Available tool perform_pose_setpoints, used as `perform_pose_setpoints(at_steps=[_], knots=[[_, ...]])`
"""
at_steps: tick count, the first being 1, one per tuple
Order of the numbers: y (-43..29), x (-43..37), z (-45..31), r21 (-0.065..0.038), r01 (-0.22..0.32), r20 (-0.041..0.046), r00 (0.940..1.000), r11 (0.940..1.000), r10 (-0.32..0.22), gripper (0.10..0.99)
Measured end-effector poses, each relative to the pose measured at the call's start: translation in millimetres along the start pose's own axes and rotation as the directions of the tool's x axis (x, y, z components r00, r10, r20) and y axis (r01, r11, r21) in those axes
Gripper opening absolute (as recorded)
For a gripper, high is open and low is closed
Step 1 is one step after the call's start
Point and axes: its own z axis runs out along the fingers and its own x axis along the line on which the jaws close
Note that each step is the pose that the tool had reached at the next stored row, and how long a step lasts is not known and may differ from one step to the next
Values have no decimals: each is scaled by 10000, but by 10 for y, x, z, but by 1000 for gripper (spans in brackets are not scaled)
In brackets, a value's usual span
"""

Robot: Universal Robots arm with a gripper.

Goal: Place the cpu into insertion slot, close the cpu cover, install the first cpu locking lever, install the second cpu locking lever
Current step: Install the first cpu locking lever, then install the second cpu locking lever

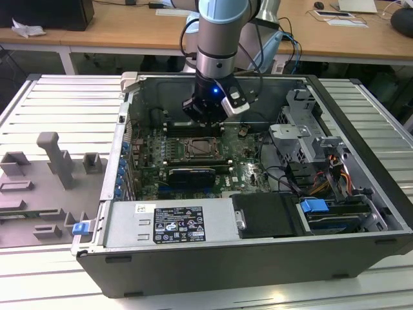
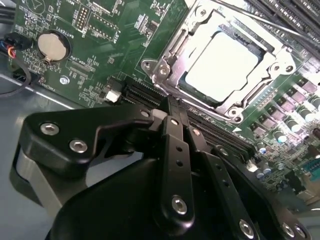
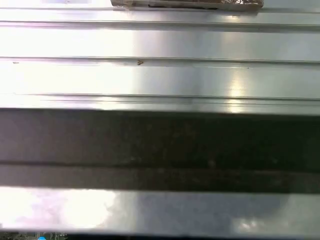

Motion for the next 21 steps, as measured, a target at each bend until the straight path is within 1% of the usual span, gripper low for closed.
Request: perform_pose_setpoints(at_steps=[8, 10, 13, 15, 19, 21], knots=[[-66, 1, -5, 1, -1, 0, 10000, 10000, 1, 106], [-117, 2, -9, 1, -1, -1, 10000, 10000, 1, 106], [-151, 2, -12, 1, -1, -1, 10000, 10000, 1, 106], [-194, 3, -15, 1, -2, -1, 10000, 10000, 2, 106], [-222, 4, -21, 2, -3, -1, 10000, 10000, 3, 106], [-221, 4, -51, 2, -2, -1, 10000, 10000, 2, 106]])
